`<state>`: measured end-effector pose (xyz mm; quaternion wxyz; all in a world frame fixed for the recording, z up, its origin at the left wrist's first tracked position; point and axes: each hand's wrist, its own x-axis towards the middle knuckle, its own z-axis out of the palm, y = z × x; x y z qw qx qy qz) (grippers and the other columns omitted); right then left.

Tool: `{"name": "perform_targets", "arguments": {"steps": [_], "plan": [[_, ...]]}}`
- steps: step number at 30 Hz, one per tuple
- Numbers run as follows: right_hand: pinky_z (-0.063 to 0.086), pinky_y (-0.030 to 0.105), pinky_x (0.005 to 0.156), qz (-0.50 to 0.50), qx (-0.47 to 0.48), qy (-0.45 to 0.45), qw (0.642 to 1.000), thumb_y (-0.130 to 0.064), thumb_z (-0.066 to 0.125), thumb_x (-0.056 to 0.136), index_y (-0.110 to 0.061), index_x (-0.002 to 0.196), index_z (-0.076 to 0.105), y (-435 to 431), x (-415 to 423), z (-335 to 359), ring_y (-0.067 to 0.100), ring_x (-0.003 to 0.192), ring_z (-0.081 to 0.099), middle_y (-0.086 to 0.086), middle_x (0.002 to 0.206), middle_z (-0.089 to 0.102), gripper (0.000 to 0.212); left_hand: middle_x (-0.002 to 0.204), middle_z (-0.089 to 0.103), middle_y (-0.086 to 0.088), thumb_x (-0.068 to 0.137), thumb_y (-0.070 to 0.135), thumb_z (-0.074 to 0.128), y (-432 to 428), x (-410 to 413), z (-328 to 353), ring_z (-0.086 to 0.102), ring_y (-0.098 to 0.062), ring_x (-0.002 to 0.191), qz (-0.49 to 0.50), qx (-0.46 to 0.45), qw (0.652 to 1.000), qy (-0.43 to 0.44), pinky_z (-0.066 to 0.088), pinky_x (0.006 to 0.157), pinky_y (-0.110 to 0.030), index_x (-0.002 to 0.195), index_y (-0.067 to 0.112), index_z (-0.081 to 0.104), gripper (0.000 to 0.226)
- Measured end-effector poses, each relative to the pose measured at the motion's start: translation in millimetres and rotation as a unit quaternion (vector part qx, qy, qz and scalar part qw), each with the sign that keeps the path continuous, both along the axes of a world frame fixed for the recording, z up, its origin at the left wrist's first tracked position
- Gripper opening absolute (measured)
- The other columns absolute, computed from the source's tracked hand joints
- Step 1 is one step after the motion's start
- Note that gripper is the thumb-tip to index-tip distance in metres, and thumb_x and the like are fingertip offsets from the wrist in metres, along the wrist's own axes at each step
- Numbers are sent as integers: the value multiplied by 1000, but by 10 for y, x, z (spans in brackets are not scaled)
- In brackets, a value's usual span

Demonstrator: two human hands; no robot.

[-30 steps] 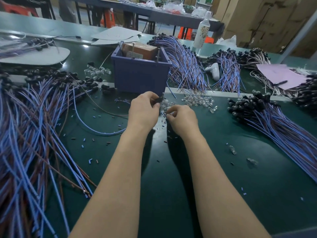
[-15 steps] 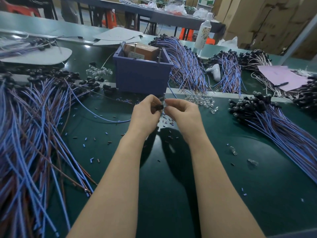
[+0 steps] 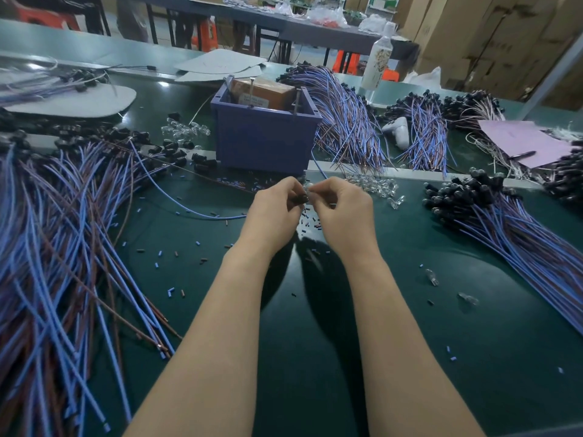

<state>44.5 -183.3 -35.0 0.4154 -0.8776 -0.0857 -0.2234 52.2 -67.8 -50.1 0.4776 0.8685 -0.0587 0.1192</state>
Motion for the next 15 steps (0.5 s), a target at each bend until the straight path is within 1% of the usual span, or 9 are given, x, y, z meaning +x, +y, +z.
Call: {"name": "perform_targets", "arguments": {"steps": [2, 4, 5, 6, 8, 10, 12, 13, 15], "plan": [[42, 13, 70, -4, -14, -6, 1000, -7, 64, 86, -7, 89, 72, 4, 3, 1, 15, 77, 62, 3, 82, 69, 9, 82, 63, 3, 87, 6, 59, 2, -11, 4, 63, -22, 84, -8, 19, 1000, -4, 50, 82, -30, 96, 15, 64, 13], [40, 6, 67, -4, -10, -1, 1000, -8, 64, 86, -9, 89, 72, -30, 13, 8, 12, 74, 60, -2, 77, 66, 9, 83, 64, 3, 87, 9, 61, 10, -28, 20, 63, -20, 85, -16, 26, 999, -13, 50, 84, -31, 98, 16, 66, 14], [40, 5, 66, -4, -2, 6, 1000, -9, 64, 86, -10, 89, 72, -59, 21, 14, 10, 73, 60, -5, 75, 64, 9, 85, 66, 4, 87, 11, 63, 16, -36, 29, 62, -17, 86, -21, 26, 999, -18, 49, 86, -30, 100, 17, 67, 15], [42, 6, 67, -4, 7, 15, 1000, -10, 64, 87, -12, 89, 72, -90, 28, 16, 9, 72, 60, -7, 74, 64, 8, 88, 68, 6, 87, 15, 64, 26, -38, 33, 60, -15, 90, -22, 34, 999, -23, 46, 90, -30, 102, 19, 68, 16], [48, 16, 73, 0, 23, 39, 999, -13, 64, 88, -14, 89, 72, -149, 43, 9, 10, 74, 62, -8, 74, 65, 8, 94, 69, 10, 89, 30, 63, 47, -28, 40, 51, -15, 103, 0, 86, 996, -24, 33, 94, -30, 105, 27, 67, 16], [52, 29, 79, 9, 36, 68, 997, -13, 63, 88, -13, 90, 71, -183, 56, -12, 13, 74, 62, -5, 74, 65, 8, 89, 66, 12, 89, 40, 61, 72, -23, 37, 45, -16, 108, 15, 124, 992, -7, 23, 90, -32, 102, 34, 66, 15], [53, 35, 81, 18, 43, 87, 995, -12, 64, 87, -12, 90, 70, -194, 69, -22, 15, 73, 61, -3, 73, 64, 7, 84, 62, 12, 89, 38, 62, 83, -30, 32, 47, -18, 109, -3, 117, 993, 3, 28, 94, -33, 100, 32, 66, 13], [54, 36, 82, 22, 47, 93, 994, -12, 64, 87, -13, 90, 70, -195, 73, -21, 15, 73, 61, -2, 73, 65, 7, 82, 61, 12, 89, 36, 63, 85, -38, 34, 49, -20, 107, -17, 107, 994, 1, 32, 98, -36, 99, 29, 66, 13], [55, 38, 81, 32, 62, 104, 992, -11, 64, 87, -15, 87, 69, -197, 71, -12, 15, 72, 62, 0, 73, 66, 6, 77, 59, 10, 89, 30, 64, 83, -53, 45, 52, -24, 103, -41, 89, 995, -6, 38, 99, -42, 98, 22, 67, 13]]}}
